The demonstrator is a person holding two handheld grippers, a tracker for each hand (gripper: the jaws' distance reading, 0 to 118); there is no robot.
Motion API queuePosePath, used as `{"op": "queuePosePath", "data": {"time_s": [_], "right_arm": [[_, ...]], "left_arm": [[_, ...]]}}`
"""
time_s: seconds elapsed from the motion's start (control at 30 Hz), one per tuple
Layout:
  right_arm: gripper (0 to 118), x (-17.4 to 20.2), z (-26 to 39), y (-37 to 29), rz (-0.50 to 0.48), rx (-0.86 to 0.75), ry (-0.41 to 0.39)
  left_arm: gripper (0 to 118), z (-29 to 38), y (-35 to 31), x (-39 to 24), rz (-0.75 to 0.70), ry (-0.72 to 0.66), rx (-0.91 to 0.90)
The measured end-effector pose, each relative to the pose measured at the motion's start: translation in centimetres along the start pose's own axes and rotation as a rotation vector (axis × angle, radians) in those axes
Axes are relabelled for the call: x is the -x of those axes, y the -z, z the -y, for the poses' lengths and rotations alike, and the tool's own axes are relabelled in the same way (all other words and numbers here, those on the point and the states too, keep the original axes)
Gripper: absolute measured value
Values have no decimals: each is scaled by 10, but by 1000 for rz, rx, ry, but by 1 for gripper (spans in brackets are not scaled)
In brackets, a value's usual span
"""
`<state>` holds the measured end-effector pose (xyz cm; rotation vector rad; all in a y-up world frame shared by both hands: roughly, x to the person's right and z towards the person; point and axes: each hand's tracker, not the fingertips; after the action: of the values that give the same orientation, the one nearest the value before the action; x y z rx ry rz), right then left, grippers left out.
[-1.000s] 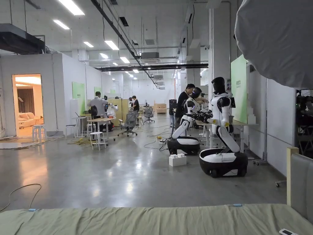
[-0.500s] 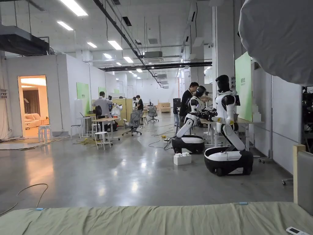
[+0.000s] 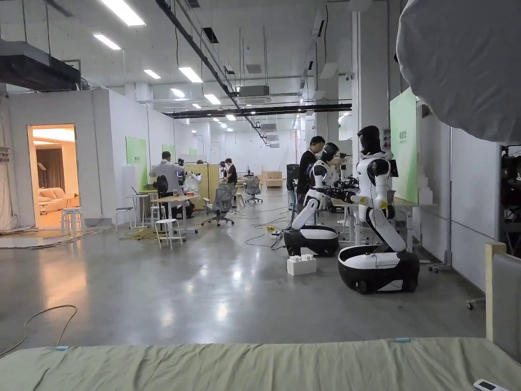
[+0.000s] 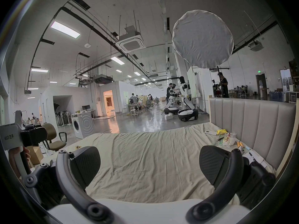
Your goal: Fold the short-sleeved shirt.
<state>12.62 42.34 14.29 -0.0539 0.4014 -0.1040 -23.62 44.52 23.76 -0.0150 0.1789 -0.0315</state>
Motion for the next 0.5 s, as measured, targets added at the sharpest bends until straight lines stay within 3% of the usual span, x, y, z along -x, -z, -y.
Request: {"op": "queuePosePath", "data": {"time_s": [0.5], "right_arm": [[118, 6, 11, 0, -17, 34, -12]], "left_arm": [[118, 8, 2, 0, 25, -10, 15]]}}
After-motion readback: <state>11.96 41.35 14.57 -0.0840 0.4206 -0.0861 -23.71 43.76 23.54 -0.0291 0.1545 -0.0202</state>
